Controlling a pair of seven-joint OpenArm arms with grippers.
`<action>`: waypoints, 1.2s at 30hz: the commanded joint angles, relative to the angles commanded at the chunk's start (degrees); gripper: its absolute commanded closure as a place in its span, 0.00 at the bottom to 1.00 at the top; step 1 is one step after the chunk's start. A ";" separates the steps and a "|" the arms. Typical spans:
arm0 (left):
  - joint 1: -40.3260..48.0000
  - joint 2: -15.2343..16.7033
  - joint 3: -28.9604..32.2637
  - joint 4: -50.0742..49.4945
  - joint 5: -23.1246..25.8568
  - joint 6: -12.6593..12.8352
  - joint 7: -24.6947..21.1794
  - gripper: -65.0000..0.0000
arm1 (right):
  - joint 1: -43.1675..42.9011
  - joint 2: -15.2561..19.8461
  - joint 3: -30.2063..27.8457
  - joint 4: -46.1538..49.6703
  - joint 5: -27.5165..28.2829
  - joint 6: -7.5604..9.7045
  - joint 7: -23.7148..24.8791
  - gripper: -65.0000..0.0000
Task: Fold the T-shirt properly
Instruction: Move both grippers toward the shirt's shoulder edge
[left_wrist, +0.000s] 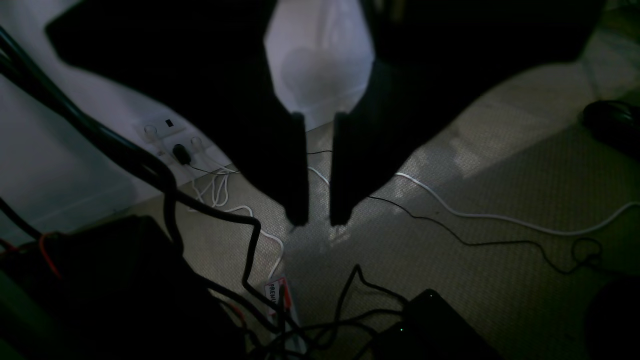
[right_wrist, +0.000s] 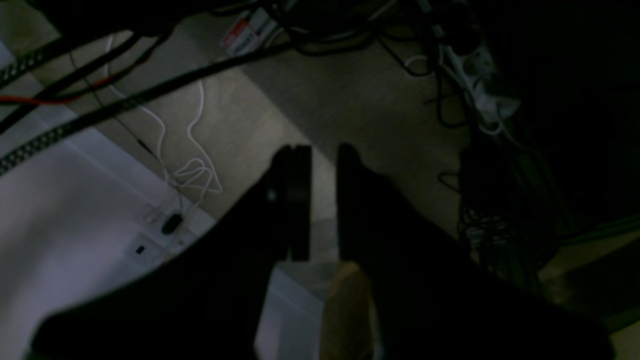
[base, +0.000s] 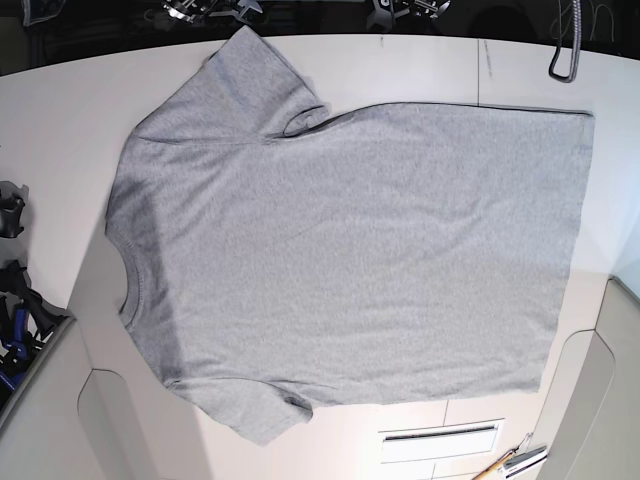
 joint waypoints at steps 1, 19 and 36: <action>-0.02 0.00 0.00 0.00 -0.02 0.00 0.00 0.87 | 0.00 0.00 0.02 0.00 0.00 0.00 0.00 0.87; 0.83 0.00 0.00 0.00 -5.64 0.00 0.44 0.87 | 0.00 0.00 0.02 0.39 0.02 -0.02 -0.02 0.87; 4.42 -0.04 -0.02 0.17 -5.77 -7.34 0.46 0.87 | -0.70 0.52 0.02 0.70 0.02 0.02 -0.04 0.87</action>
